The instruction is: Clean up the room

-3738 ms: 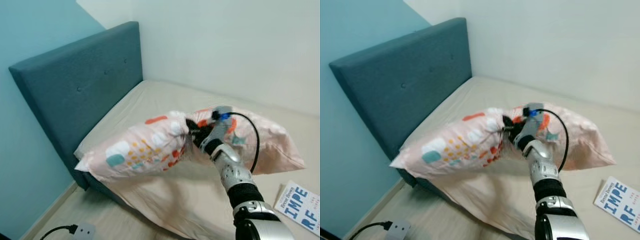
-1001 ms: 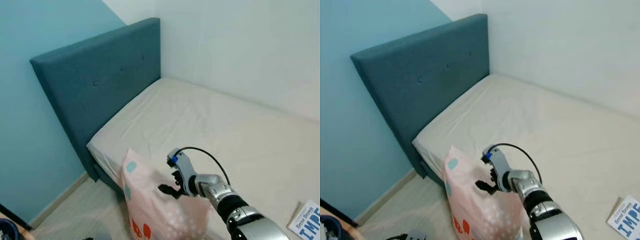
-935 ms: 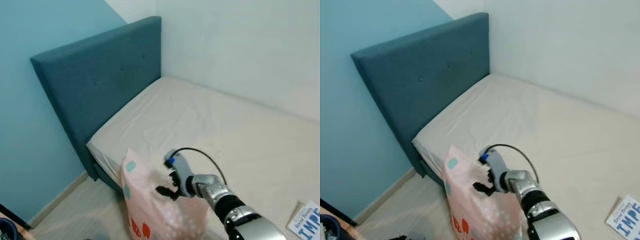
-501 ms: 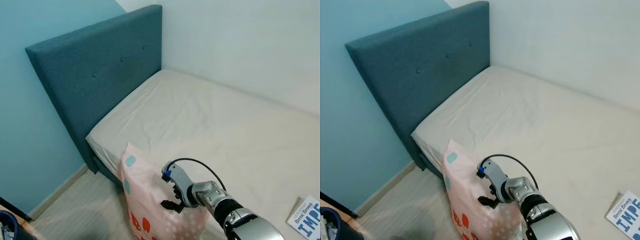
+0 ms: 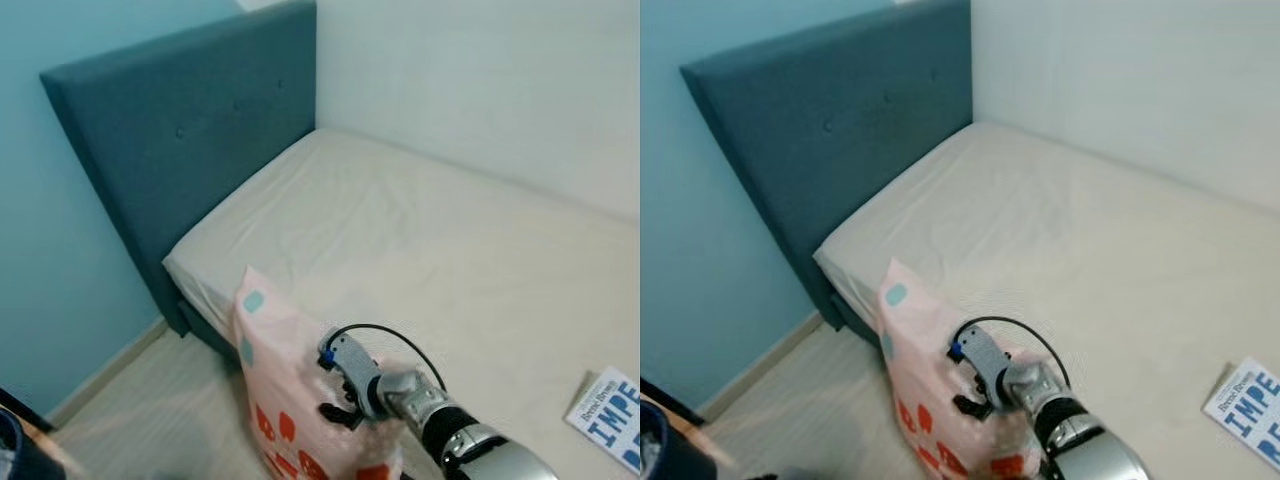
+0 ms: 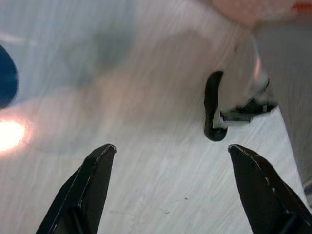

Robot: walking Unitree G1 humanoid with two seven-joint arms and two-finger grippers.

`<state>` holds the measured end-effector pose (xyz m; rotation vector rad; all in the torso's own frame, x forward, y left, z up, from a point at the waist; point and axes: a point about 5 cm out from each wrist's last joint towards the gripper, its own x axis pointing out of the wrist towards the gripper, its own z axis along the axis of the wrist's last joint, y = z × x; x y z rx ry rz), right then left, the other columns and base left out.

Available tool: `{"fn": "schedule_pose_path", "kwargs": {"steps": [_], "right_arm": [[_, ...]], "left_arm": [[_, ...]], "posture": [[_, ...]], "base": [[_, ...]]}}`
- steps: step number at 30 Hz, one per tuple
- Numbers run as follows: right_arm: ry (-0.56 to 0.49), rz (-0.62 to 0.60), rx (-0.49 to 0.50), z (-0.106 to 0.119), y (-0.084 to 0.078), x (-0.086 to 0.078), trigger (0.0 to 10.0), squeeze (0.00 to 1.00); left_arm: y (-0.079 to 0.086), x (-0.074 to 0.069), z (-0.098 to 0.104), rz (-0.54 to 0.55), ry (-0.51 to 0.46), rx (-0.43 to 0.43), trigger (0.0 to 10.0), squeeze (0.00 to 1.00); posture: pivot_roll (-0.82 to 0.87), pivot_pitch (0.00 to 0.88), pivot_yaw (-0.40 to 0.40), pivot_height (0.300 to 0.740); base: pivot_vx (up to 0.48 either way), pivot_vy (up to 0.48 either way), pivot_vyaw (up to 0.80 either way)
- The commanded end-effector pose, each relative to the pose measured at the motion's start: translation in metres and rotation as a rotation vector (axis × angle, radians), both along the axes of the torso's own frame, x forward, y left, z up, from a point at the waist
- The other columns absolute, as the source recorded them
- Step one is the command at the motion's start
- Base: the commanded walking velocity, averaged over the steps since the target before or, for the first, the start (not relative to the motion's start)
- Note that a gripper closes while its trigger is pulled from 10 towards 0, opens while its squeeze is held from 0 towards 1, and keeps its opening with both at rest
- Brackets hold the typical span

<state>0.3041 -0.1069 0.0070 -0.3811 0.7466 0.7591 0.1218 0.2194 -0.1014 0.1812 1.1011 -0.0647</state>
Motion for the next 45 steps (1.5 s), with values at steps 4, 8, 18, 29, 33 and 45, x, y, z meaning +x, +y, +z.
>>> {"fn": "schedule_pose_path", "kwargs": {"steps": [4, 8, 18, 29, 33, 45], "right_arm": [[0.023, -0.032, 0.018, -0.006, 0.002, -0.006, 10.0, 0.0], [0.019, 0.014, -0.13, -0.014, -0.008, -0.011, 10.0, 0.0], [0.006, -0.003, -0.206, -0.013, -0.02, -0.008, 0.0, 0.0], [-0.041, -0.013, -0.195, -0.004, -0.023, 0.002, 0.0, 0.0], [-0.055, -0.012, -0.178, 0.0, -0.022, 0.005, 0.0, 0.0], [-0.321, -0.008, 0.22, 0.083, 0.012, 0.057, 0.0, 0.0]], "left_arm": [[0.001, -0.009, -0.003, -0.003, 0.03, 0.006, 10.0, 0.0], [0.001, -0.01, -0.003, -0.006, 0.03, 0.006, 10.0, 0.0], [0.001, -0.01, -0.003, -0.009, 0.031, 0.009, 10.0, 0.0], [-0.002, -0.007, -0.003, -0.008, 0.028, 0.007, 10.0, 0.0], [-0.004, -0.004, -0.002, -0.01, 0.022, 0.006, 10.0, 0.0], [-0.008, 0.01, 0.001, -0.014, -0.004, 0.008, 10.0, 0.0]], "posture": [[-0.01, 0.162, -0.022, 0.615], [-0.01, 0.171, -0.02, 0.615], [-0.01, 0.173, -0.024, 0.615], [-0.02, 0.157, -0.03, 0.615], [-0.02, 0.154, -0.032, 0.615], [-0.02, 0.112, -0.036, 0.615]], "base": [[0.0, 0.0, 0.0], [0.0, 0.0, 0.0], [0.0, 0.0, 0.0], [0.0, 0.0, 0.0], [0.0, 0.0, 0.0], [0.0, 0.0, 0.0]]}}
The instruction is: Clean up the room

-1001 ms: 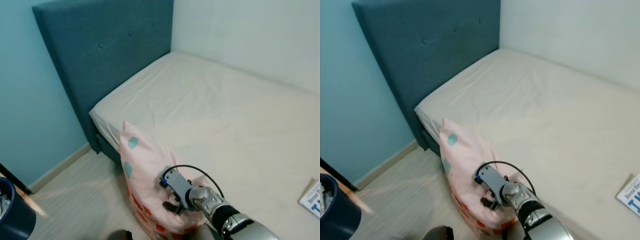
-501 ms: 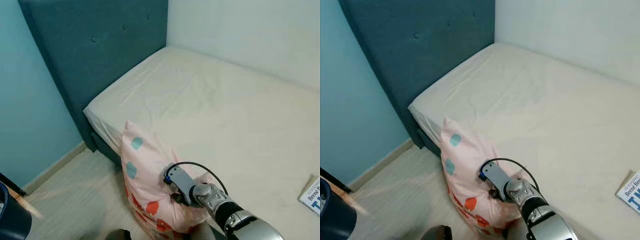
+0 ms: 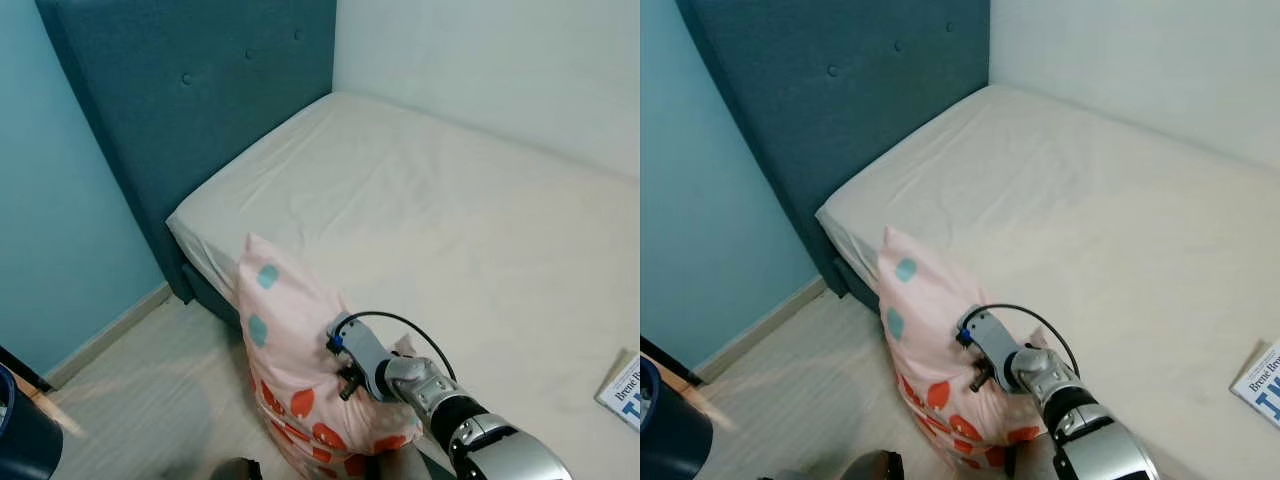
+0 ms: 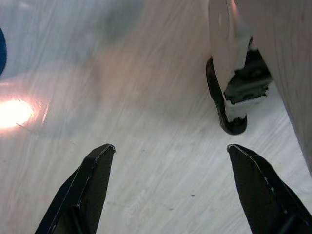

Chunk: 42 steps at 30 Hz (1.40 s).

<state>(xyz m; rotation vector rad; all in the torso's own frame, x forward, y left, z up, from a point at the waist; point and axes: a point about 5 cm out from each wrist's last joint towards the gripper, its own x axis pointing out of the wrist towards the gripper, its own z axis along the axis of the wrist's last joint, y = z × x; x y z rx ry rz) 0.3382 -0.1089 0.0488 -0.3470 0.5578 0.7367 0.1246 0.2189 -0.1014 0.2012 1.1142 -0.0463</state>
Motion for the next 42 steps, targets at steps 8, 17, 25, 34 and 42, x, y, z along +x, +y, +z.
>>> {"fn": "schedule_pose_path", "kwargs": {"steps": [8, 17, 25, 34, 42], "right_arm": [[-0.468, -0.199, 0.274, 0.142, -0.022, 0.069, 0.0, 0.0], [-0.824, -0.52, 0.419, 0.256, -0.118, 0.074, 0.0, 0.0], [-1.128, -0.835, 0.374, 0.324, -0.217, 0.031, 0.0, 0.0], [-1.011, -1.058, 0.07, 0.296, -0.272, 0.006, 0.0, 0.0], [-0.36, -1.095, -0.294, 0.136, -0.28, -0.01, 10.0, 0.0]], "left_arm": [[-0.011, 0.017, 0.003, -0.024, -0.033, -0.017, 10.0, 0.0], [-0.016, 0.023, 0.004, -0.053, -0.035, -0.016, 10.0, 0.0], [-0.016, 0.027, 0.006, -0.082, -0.033, -0.006, 10.0, 0.0], [-0.015, 0.028, 0.007, -0.096, -0.033, -0.004, 10.0, 0.0], [-0.018, 0.025, 0.005, -0.12, -0.02, -0.007, 10.0, 0.0]], "posture": [[-0.03, 0.084, -0.032, 0.615], [-0.06, 0.047, -0.012, 0.615], [-0.08, 0.021, 0.006, 0.615], [-0.1, 0.023, 0.015, 0.615], [-0.11, 0.042, 0.023, 0.615]], "base": [[0.0, 0.0, 0.0], [0.0, 0.0, 0.0], [0.0, 0.0, 0.0], [0.0, 0.0, 0.0], [0.0, 0.0, 0.0]]}}
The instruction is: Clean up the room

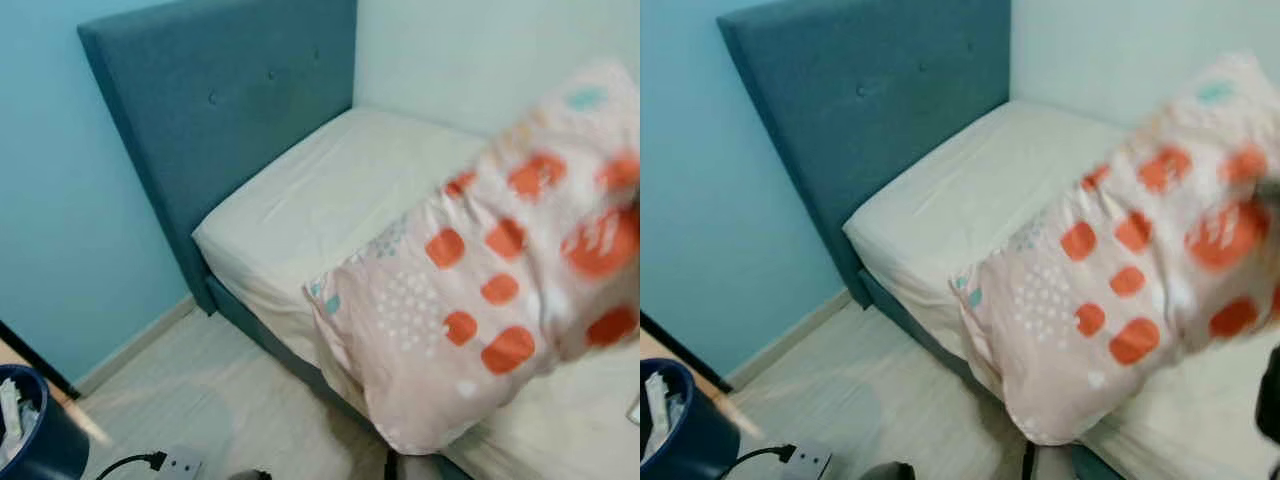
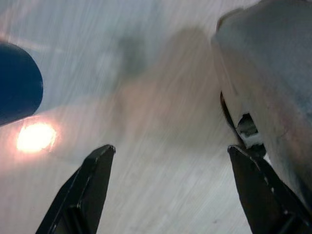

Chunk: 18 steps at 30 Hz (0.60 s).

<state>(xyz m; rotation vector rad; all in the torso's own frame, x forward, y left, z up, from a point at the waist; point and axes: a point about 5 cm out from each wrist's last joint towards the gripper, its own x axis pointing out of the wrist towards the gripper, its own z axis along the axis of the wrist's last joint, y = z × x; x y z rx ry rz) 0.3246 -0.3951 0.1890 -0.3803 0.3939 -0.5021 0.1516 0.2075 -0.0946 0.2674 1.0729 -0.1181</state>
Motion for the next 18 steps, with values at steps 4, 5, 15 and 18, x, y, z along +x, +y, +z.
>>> {"fn": "schedule_pose_path", "kwargs": {"steps": [4, 5, 15, 18], "right_arm": [[0.26, 0.12, 0.068, -0.066, 0.04, 0.0, 10.0, 0.52], [0.26, 0.12, 0.068, -0.066, 0.04, 0.0, 10.0, 0.52], [0.271, 0.034, -0.099, -0.057, 0.036, 0.002, 10.0, 1.0], [0.233, -0.042, -0.163, -0.047, 0.026, 0.0, 10.0, 1.0]], "left_arm": [[-0.008, -0.004, -0.003, -0.029, 0.017, -0.023, 10.0, 0.0], [-0.008, -0.004, -0.003, -0.029, 0.017, -0.023, 10.0, 0.0], [-0.007, -0.011, -0.005, -0.024, 0.033, -0.023, 10.0, 0.0], [-0.008, -0.011, -0.005, -0.021, 0.034, -0.029, 10.0, 0.0]], "posture": [[-0.11, 0.052, 0.025, 0.615], [-0.11, 0.052, 0.025, 0.615], [-0.1, 0.064, 0.014, 0.615], [-0.1, 0.066, 0.012, 0.615]], "base": [[0.0, 0.0, 0.0], [0.0, 0.0, 0.0], [0.0, 0.0, 0.0], [0.0, 0.0, 0.0]]}}
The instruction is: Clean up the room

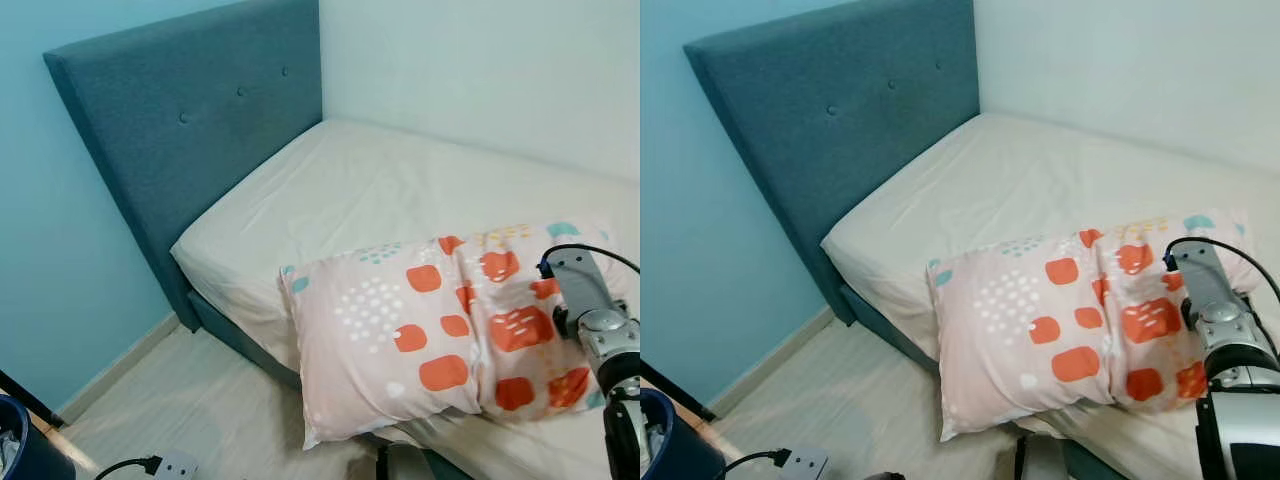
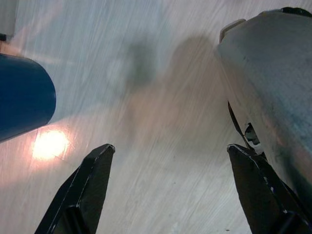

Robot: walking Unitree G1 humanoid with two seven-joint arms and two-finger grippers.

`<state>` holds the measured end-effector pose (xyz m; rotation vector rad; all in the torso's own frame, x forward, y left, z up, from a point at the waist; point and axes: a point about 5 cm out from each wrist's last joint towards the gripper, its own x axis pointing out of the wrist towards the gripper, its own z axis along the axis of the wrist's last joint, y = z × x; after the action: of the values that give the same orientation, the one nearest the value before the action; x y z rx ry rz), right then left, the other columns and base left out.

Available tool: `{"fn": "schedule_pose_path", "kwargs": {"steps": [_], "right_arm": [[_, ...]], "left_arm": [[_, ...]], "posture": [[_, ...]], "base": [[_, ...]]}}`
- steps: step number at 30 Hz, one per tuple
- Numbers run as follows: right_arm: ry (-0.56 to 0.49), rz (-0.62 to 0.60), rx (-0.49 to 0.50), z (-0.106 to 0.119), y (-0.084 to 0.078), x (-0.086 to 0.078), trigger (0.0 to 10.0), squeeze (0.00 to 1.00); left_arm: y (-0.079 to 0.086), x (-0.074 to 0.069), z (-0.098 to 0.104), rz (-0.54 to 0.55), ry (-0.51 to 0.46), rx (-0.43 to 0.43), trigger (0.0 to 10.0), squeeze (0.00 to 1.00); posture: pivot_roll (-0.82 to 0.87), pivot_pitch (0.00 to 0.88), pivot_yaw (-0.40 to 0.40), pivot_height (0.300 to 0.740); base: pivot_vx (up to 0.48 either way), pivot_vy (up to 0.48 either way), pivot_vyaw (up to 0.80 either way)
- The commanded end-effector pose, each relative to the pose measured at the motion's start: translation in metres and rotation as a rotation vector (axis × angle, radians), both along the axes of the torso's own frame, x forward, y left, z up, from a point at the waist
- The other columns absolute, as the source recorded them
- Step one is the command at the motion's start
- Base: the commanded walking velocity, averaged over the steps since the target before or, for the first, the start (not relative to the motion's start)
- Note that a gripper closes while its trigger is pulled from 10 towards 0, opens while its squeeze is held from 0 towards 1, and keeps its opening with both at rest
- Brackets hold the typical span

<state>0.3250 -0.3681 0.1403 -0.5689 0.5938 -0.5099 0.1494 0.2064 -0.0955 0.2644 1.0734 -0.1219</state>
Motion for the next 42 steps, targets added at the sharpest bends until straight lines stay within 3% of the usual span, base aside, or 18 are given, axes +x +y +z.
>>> {"fn": "schedule_pose_path", "kwargs": {"steps": [1, 5, 6, 7, 11, 12, 13, 14, 16, 18, 19, 20, 21, 22, 31, 42], "right_arm": [[-0.025, -0.045, -0.06, 0.007, -0.006, -0.001, 10.0, 1.0], [-0.113, -0.133, -0.149, 0.028, -0.019, -0.004, 10.0, 1.0], [-0.113, -0.133, -0.149, 0.028, -0.019, -0.004, 10.0, 1.0], [-0.238, -0.117, -0.146, 0.045, -0.016, 0.004, 10.0, 1.0], [-0.33, -0.09, -0.116, 0.056, -0.009, 0.01, 10.0, 1.0], [-0.427, -0.063, 0.056, 0.056, 0.006, 0.021, 10.0, 0.97], [-0.427, -0.063, 0.056, 0.056, 0.006, 0.021, 10.0, 0.97], [-0.493, -0.06, 0.254, 0.048, 0.023, 0.029, 10.0, 0.77], [-0.493, -0.06, 0.254, 0.048, 0.023, 0.029, 10.0, 0.77], [-0.501, -0.114, 0.628, 0.0, 0.064, 0.032, 10.0, 0.8], [-0.475, -0.15, 0.711, -0.022, 0.078, 0.027, 10.0, 0.78], [-0.444, -0.179, 0.759, -0.038, 0.087, 0.022, 10.0, 0.67], [-0.444, -0.179, 0.759, -0.038, 0.087, 0.022, 10.0, 0.67], [-0.398, -0.206, 0.778, -0.051, 0.093, 0.017, 10.0, 0.0], [-0.304, -0.347, 0.784, -0.089, 0.099, -0.014, 10.0, 0.0], [-0.411, -0.401, 0.65, -0.049, 0.08, -0.05, 10.0, 0.0]], "left_arm": [[-0.008, -0.009, -0.005, -0.018, 0.033, -0.029, 10.0, 0.0], [-0.01, -0.008, -0.005, -0.019, 0.034, -0.045, 10.0, 0.0], [-0.01, -0.008, -0.005, -0.019, 0.034, -0.045, 10.0, 0.0], [-0.012, -0.008, -0.005, -0.022, 0.034, -0.046, 10.0, 0.0], [-0.013, -0.007, -0.005, -0.023, 0.034, -0.046, 10.0, 0.0], [-0.015, -0.007, -0.005, -0.027, 0.034, -0.047, 10.0, 0.0], [-0.015, -0.007, -0.005, -0.027, 0.034, -0.047, 10.0, 0.0], [-0.018, -0.006, -0.005, -0.03, 0.033, -0.048, 10.0, 0.0], [-0.018, -0.006, -0.005, -0.03, 0.033, -0.048, 10.0, 0.0], [-0.021, -0.005, -0.005, -0.024, 0.029, -0.051, 10.0, 0.0], [-0.019, -0.006, -0.005, -0.018, 0.029, -0.051, 10.0, 0.0], [-0.017, -0.007, -0.005, -0.014, 0.029, -0.05, 10.0, 0.0], [-0.017, -0.007, -0.005, -0.014, 0.029, -0.05, 10.0, 0.0], [-0.015, -0.008, -0.005, -0.014, 0.031, -0.049, 10.0, 0.0], [-0.009, -0.009, -0.005, -0.024, 0.039, -0.043, 10.0, 0.0], [-0.009, -0.012, -0.006, -0.024, 0.046, -0.046, 10.0, 0.0]], "posture": [[-0.1, 0.067, 0.013, 0.615], [-0.1, 0.067, 0.015, 0.615], [-0.1, 0.067, 0.015, 0.615], [-0.11, 0.066, 0.016, 0.615], [-0.11, 0.067, 0.018, 0.615], [-0.12, 0.07, 0.015, 0.615], [-0.12, 0.07, 0.015, 0.615], [-0.13, 0.073, 0.01, 0.615], [-0.13, 0.073, 0.01, 0.615], [-0.13, 0.081, 0.005, 0.615], [-0.13, 0.085, 0.007, 0.615], [-0.13, 0.086, 0.008, 0.615], [-0.13, 0.086, 0.008, 0.615], [-0.13, 0.086, 0.011, 0.611], [-0.14, 0.1, 0.001, 0.586], [-0.17, 0.112, -0.021, 0.551]], "base": [[0.0, 0.0, 0.0], [0.0, 0.0, 0.0], [0.0, 0.0, 0.0], [0.0, 0.0, 0.0], [0.0, 0.0, 0.0], [0.0, 0.0, 0.0], [0.0, 0.0, 0.0], [0.0, 0.0, 0.0], [0.0, 0.0, 0.0], [0.0, 0.0, 0.0], [0.0, 0.0, 0.0], [0.0, 0.0, 0.0], [0.0, 0.0, 0.0], [0.0, 0.0, 0.0], [0.0, 0.0, 0.0], [0.0, 0.0, 0.0]]}}
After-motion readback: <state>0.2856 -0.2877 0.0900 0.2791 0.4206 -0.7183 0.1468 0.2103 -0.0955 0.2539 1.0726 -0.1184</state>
